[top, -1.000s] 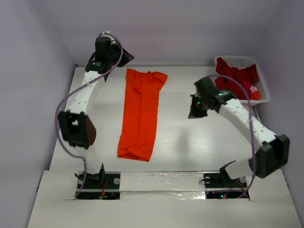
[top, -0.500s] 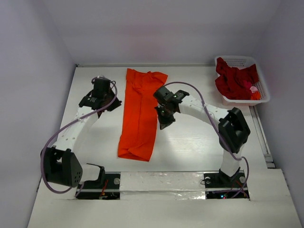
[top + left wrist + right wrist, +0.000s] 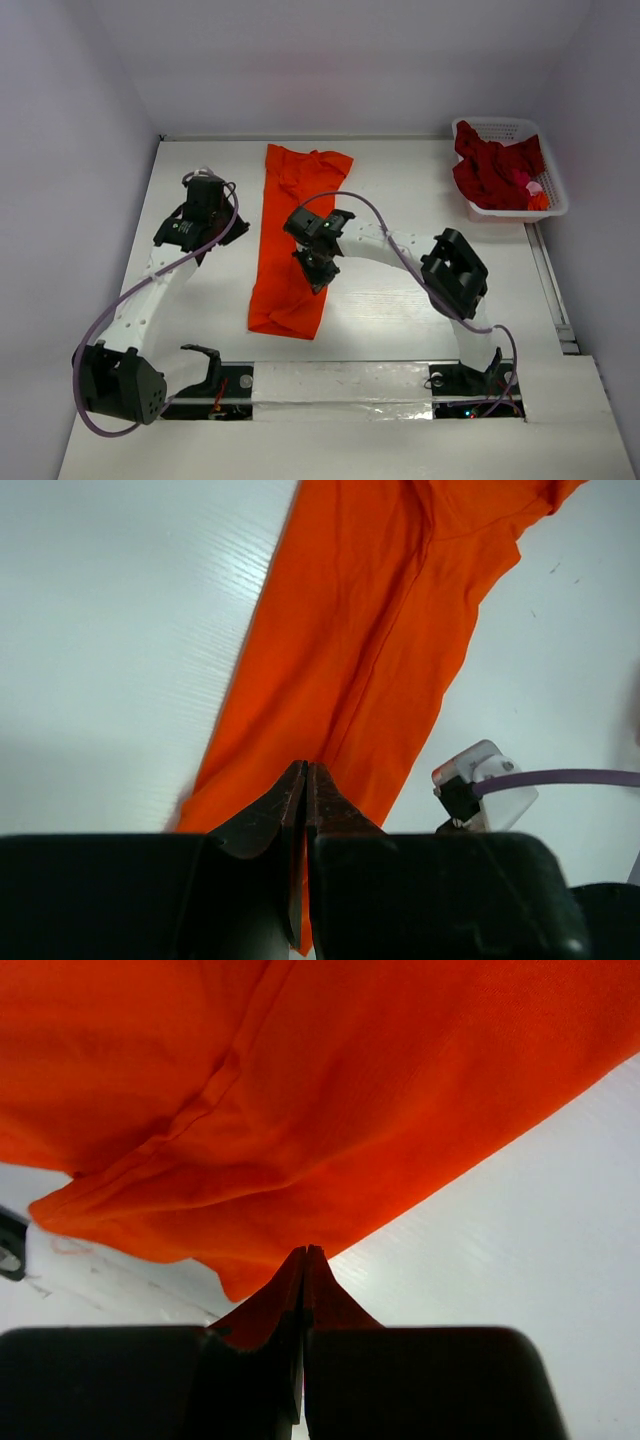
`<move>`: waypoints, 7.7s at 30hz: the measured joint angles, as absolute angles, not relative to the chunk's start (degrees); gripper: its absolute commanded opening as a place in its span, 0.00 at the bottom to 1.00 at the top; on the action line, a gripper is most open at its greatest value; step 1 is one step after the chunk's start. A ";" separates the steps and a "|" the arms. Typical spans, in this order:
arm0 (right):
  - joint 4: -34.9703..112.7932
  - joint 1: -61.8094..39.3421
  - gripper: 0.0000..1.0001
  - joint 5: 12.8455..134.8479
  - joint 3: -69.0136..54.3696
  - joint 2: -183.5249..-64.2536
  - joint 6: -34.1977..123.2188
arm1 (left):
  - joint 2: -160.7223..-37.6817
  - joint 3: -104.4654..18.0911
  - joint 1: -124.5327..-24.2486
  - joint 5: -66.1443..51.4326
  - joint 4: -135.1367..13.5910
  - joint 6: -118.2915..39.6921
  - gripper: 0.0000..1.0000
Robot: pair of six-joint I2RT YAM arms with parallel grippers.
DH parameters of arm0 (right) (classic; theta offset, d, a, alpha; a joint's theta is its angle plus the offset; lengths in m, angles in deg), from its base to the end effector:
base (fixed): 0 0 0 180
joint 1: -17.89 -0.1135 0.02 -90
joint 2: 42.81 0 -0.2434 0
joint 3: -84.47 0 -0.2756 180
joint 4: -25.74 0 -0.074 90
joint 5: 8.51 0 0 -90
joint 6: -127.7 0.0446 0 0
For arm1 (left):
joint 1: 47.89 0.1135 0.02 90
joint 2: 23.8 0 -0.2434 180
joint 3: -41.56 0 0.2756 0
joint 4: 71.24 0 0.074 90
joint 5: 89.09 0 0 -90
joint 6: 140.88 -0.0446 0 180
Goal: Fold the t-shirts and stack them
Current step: Fold the tshirt
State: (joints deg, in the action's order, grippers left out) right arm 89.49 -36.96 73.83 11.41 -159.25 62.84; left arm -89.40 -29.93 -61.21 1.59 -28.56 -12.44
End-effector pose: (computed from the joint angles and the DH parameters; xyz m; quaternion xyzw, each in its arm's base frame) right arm 0.2452 0.3585 0.1728 -0.2625 0.9516 0.1440 0.0689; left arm 0.2809 -0.0660 0.2924 -0.1970 0.8721 -0.1907 0.4052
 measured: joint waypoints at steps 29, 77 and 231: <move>86.96 -41.42 0.00 71.73 16.35 -169.39 62.03 | -86.30 -31.77 -61.21 5.72 -21.89 -12.25 0.00; 65.43 -28.00 0.00 61.83 -21.64 -147.08 69.36 | -83.17 -25.41 -61.26 1.73 -16.39 -11.85 0.00; 70.39 -11.76 0.76 54.00 -42.64 -121.61 70.71 | -83.21 12.10 -120.16 18.14 -55.88 55.25 0.30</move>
State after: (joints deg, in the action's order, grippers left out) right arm 70.39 -11.76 54.00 -42.64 -121.61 70.71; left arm -83.21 12.10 -120.16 18.14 -55.88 55.25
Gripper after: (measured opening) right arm 0.765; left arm 0.304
